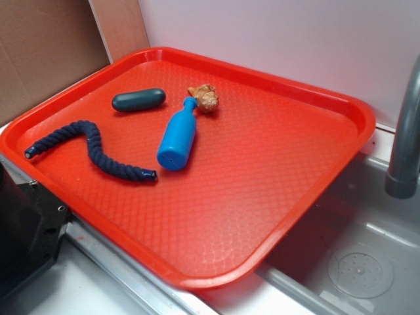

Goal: Grab the blue rope.

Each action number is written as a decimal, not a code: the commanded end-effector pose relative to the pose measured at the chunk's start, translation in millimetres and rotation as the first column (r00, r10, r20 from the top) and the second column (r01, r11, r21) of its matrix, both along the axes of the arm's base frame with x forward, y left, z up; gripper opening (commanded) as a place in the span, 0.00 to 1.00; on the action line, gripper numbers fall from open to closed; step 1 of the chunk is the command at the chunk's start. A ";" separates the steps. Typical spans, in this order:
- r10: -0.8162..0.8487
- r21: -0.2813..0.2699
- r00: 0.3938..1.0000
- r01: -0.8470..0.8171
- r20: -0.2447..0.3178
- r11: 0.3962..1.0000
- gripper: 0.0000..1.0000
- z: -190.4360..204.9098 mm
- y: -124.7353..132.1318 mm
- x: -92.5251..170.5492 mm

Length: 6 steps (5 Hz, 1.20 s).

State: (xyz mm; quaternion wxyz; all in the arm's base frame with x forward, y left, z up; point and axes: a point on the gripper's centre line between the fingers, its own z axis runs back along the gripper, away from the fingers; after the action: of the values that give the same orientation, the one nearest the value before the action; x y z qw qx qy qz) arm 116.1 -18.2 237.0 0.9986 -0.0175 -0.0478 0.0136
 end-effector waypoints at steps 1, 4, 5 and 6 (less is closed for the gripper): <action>0.000 0.000 1.000 0.000 0.000 1.000 1.00 0.0 0.0 0.0; 0.189 -0.017 0.981 -0.188 0.034 0.982 1.00 -12.5 7.1 13.9; 0.425 -0.048 0.900 -0.423 0.093 0.905 1.00 -37.1 17.1 21.7; 0.635 -0.060 0.765 -0.632 0.110 0.772 1.00 -63.3 26.2 30.2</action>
State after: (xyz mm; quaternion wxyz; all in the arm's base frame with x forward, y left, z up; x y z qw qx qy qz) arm 144.5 5.5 168.4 0.9315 -0.0098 -0.1043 0.3484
